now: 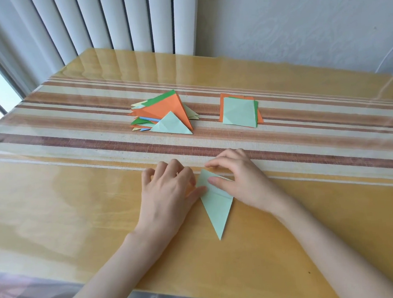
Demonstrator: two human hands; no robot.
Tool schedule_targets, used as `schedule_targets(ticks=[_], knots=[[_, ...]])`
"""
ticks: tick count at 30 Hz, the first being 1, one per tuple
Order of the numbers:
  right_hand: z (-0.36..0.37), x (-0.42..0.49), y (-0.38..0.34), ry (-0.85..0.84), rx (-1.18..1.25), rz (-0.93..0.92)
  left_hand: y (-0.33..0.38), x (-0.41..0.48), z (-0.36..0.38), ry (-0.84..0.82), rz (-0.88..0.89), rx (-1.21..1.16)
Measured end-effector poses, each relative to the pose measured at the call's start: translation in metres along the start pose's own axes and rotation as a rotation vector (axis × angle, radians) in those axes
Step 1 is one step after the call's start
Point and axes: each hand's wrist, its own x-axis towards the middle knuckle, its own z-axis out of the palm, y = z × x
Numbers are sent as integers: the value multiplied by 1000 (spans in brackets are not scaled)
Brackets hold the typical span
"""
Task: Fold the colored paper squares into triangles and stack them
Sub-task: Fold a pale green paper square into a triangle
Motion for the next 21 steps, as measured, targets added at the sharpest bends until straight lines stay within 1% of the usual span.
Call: schedule_targets(ticks=[1, 3, 6, 8, 14, 18, 21], knots=[[-2, 5, 0, -64, 36, -3, -1, -1, 0, -15, -4, -13], [-3, 11, 0, -106, 74, -27, -2, -4, -1, -60, -38, -62], [-3, 11, 5, -91, 107, -93, -6, -8, -1, -115, -113, -181], [-2, 8, 11, -63, 74, -168, -6, -9, -2, -111, -120, -193], [4, 2, 23, 61, -104, -427, -1, -12, -4, -108, -53, -116], [4, 2, 25, 106, -230, -521, 2, -14, -4, -22, 90, -1], [2, 1, 26, 114, -332, -601, 3, -15, -4, 1, 151, 40]])
